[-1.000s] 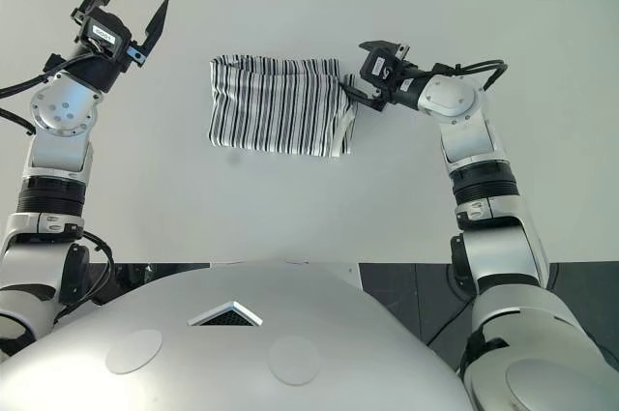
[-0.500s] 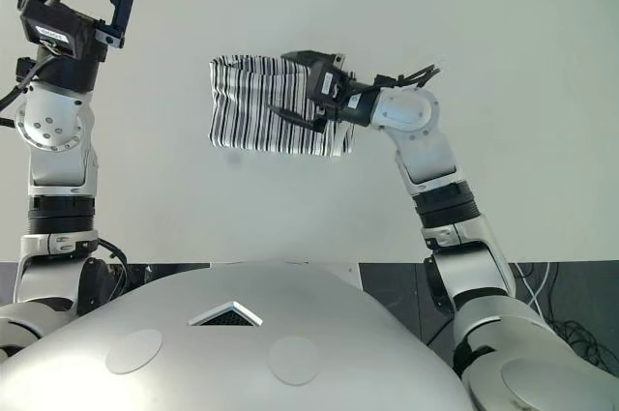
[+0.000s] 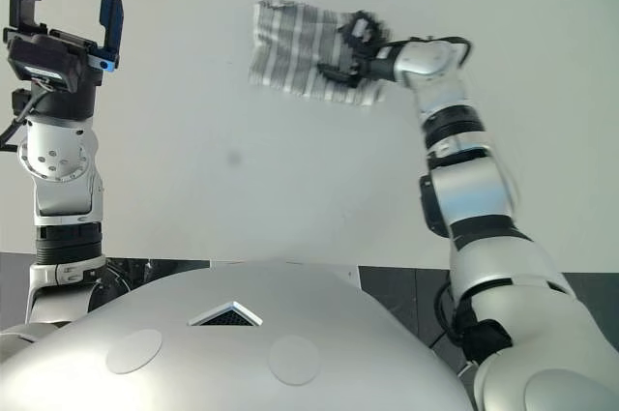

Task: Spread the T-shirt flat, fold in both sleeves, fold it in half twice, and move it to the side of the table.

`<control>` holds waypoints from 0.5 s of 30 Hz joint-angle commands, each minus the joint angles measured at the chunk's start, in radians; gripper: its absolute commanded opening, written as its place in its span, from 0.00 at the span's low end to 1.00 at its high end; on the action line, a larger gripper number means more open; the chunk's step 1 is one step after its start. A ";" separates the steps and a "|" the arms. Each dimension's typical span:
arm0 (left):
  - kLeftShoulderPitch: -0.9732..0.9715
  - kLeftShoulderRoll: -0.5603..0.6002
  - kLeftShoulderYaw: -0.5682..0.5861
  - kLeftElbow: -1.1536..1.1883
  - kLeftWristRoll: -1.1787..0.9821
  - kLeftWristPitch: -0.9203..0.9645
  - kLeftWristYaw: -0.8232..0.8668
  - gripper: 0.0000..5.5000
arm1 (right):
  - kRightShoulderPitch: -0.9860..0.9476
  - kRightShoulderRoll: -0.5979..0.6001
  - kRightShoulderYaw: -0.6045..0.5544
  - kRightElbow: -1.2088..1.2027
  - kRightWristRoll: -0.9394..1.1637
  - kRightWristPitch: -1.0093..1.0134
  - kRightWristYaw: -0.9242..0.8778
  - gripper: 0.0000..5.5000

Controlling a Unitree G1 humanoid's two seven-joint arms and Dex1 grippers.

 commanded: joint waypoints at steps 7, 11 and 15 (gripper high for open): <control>0.032 -0.008 0.030 -0.041 0.051 0.023 0.031 0.53 | 0.190 -0.139 -0.300 0.198 0.075 0.237 -0.345 0.73; 0.052 -0.012 0.038 -0.056 0.062 0.021 0.041 0.53 | 0.171 -0.116 -0.359 0.198 0.077 0.267 -0.391 0.73; 0.066 -0.016 0.041 -0.070 0.067 0.026 0.049 0.53 | 0.157 -0.096 -0.497 0.198 0.159 0.317 -0.475 0.73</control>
